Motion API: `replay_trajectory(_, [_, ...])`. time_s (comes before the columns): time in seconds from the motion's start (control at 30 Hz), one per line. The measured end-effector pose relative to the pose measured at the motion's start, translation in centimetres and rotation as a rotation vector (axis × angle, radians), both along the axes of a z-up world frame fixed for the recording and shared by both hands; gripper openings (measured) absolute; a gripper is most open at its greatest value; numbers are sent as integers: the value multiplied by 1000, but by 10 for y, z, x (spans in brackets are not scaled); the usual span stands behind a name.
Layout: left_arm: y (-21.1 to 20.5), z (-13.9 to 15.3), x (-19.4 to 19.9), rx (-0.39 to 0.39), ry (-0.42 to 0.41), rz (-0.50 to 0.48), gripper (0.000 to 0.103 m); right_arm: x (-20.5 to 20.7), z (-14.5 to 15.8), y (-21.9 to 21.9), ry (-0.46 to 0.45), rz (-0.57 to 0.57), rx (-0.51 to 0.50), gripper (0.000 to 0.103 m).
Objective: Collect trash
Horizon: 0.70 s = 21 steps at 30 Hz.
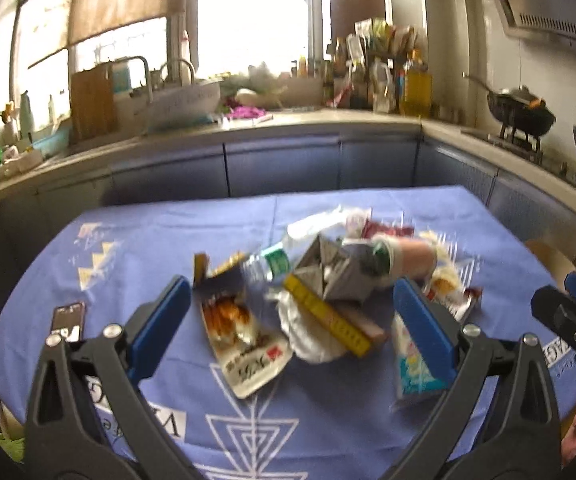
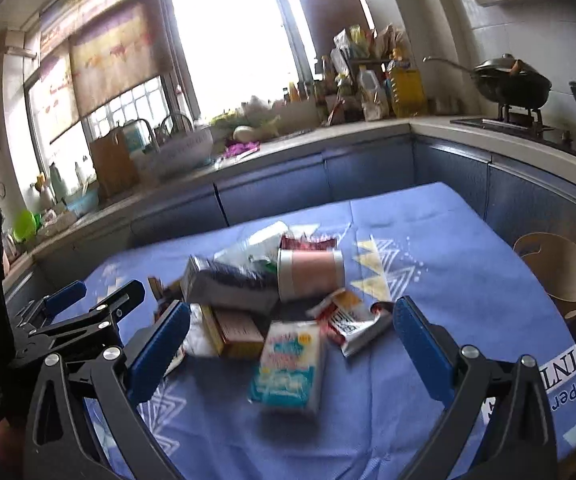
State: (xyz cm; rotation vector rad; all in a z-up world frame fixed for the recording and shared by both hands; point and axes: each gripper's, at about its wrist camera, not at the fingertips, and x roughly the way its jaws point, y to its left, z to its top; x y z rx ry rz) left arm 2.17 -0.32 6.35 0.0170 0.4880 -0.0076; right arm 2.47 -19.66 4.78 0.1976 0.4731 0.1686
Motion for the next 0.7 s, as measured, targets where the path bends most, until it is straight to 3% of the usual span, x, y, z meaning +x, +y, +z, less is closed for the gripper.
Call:
replay_trajectory(0.2, [-1, 4, -3, 10, -13, 2, 97, -2, -10, -1, 18, -34, 19, 98])
replay_trajectory(0.7, [-7, -11, -1, 9, 45, 4, 97, -7, -10, 2, 0, -33, 13, 98])
